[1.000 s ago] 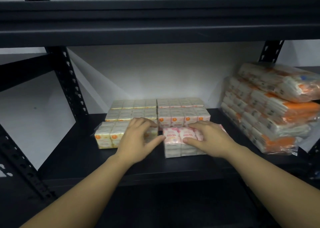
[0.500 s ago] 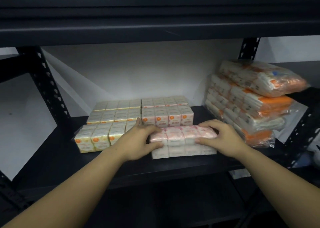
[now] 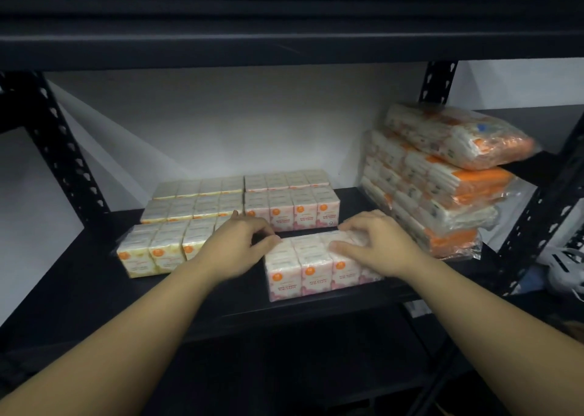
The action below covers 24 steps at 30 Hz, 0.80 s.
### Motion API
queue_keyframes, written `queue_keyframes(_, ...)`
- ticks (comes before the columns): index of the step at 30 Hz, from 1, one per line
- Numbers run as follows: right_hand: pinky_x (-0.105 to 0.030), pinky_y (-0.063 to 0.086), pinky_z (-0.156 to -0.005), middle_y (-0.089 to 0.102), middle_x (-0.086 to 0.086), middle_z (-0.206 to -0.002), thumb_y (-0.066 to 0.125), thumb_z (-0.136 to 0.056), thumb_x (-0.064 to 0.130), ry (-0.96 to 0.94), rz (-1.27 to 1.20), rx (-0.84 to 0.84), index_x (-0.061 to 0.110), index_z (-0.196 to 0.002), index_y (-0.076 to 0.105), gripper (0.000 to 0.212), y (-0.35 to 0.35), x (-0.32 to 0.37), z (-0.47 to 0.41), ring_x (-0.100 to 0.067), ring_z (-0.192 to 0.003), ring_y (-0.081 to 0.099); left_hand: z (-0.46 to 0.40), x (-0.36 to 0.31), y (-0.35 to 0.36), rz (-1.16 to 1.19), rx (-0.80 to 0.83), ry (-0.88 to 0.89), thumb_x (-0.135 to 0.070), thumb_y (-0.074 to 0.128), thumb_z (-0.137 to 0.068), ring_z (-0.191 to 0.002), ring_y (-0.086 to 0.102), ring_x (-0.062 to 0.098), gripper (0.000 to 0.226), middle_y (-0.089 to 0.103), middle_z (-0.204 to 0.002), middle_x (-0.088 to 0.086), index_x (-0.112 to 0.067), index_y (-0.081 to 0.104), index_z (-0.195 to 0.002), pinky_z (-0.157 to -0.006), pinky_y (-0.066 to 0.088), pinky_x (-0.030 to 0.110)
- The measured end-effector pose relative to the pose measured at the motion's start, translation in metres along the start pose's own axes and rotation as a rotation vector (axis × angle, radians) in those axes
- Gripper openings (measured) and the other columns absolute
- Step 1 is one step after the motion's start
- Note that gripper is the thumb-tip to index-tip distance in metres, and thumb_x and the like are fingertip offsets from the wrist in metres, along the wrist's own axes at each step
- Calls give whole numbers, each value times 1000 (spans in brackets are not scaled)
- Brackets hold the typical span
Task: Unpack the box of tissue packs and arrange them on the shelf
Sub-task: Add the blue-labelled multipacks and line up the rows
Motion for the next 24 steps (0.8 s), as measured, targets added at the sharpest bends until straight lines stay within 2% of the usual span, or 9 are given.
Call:
queue_keyframes(3, -45, 41, -109, 65, 15, -131, 46, -83, 83, -102, 150, 40, 35, -134, 65, 72, 8, 30, 0, -11, -122, 51, 7, 10, -10, -17, -24, -28, -54, 65, -95, -98, 55, 8, 27, 62, -98, -20, -32, 70, -111, -87, 48, 30)
queue_keyframes(4, -46, 39, -110, 63, 15, -133, 44, -82, 86, -132, 170, 48, 36, -135, 63, 75, 12, 39, -1, -11, -123, 51, 11, 14, -14, -24, -35, -31, -54, 67, -93, -100, 56, 10, 30, 63, -100, -17, -31, 70, -112, -86, 50, 32)
queue_keyframes(6, -44, 38, -109, 59, 17, -136, 49, -77, 91, -186, 178, 84, 39, -139, 57, 82, 24, 55, -3, -10, -125, 48, 19, 26, -22, -51, -65, -39, -56, 69, -90, -110, 54, 12, 35, 65, -111, -14, -31, 69, -115, -94, 47, 34)
queue_keyframes(9, -41, 37, -108, 49, 18, -136, 55, -66, 96, -217, 196, 107, 42, -142, 51, 94, 42, 66, -11, -10, -126, 43, 33, 48, -35, -102, -99, -78, -63, 71, -85, -124, 52, 14, 57, 60, -130, -9, -28, 65, -130, -103, 43, 32)
queue_keyframes(12, -41, 38, -110, 45, 16, -131, 52, -61, 98, -213, 175, 64, 42, -140, 55, 97, 50, 68, -27, -11, -124, 41, 47, 70, -43, -192, -58, -178, -74, 63, -78, -131, 50, 20, 76, 57, -141, -6, -31, 60, -141, -113, 40, 40)
queue_keyframes(13, -42, 39, -110, 46, 15, -130, 52, -61, 98, -224, 187, 62, 41, -140, 56, 97, 52, 69, -33, -12, -123, 41, 51, 75, -44, -219, -42, -198, -73, 60, -77, -134, 49, 22, 77, 56, -145, -5, -34, 58, -143, -115, 38, 42)
queue_keyframes(17, -41, 41, -105, 51, 12, -128, 58, -68, 91, -247, 222, 66, 37, -140, 57, 90, 59, 72, -59, -15, -122, 45, 56, 83, -40, -250, -36, -193, -46, 70, -92, -142, 42, 24, 62, 48, -156, -2, -38, 50, -151, -120, 33, 41)
queue_keyframes(24, -36, 41, -101, 54, 7, -129, 57, -79, 82, -250, 288, 57, 30, -145, 56, 85, 71, 78, -85, -18, -119, 48, 49, 86, -39, -236, -58, -200, -45, 68, -95, -141, 43, 24, 56, 49, -154, -4, -40, 52, -149, -118, 31, 38)
Point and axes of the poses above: each hand's wrist, its own z-axis away from the middle knuckle, its own y-axis out of the palm, x = y × z, the point moved 4 cm from there along -z, towards the middle knuckle
